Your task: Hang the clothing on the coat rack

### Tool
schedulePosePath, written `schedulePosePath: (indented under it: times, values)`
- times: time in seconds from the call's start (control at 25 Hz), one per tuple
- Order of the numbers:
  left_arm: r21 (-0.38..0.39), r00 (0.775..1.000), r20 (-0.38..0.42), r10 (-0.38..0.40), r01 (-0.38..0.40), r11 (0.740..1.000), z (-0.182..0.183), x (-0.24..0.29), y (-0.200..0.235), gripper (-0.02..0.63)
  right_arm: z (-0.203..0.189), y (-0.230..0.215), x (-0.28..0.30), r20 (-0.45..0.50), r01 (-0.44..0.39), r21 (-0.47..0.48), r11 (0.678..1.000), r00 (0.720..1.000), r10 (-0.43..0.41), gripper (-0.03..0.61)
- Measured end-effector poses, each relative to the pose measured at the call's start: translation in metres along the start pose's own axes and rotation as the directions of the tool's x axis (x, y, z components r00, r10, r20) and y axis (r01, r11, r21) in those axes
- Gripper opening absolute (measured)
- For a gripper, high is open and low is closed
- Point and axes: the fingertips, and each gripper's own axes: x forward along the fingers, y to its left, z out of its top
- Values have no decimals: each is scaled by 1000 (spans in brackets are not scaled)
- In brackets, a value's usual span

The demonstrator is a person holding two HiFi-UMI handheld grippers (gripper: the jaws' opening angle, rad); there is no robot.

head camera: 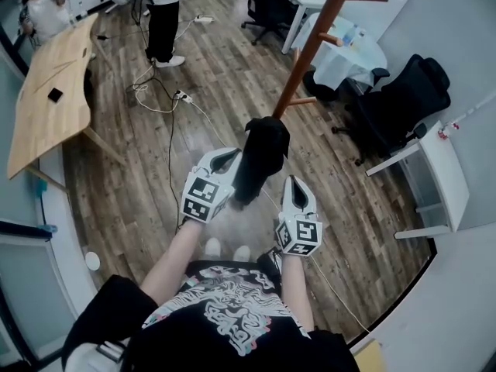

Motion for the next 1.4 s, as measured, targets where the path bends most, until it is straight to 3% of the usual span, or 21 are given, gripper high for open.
schedulePosePath:
  times: [0.4, 0.6, 1.4]
  values:
    - [-2, 999, 10, 36, -36, 999, 4, -7, -19, -11, 4, -1, -8, 7, -75, -7, 997, 997, 75, -2]
    - [38, 999, -21, 36, -35, 999, -9, -12, -32, -11, 0, -5, -12, 10, -80, 5, 997, 997, 80, -2]
    - [21, 998, -23, 65, -64, 998, -15, -20, -36, -12, -4, -6, -18, 3, -90, -8, 996, 996, 90, -2]
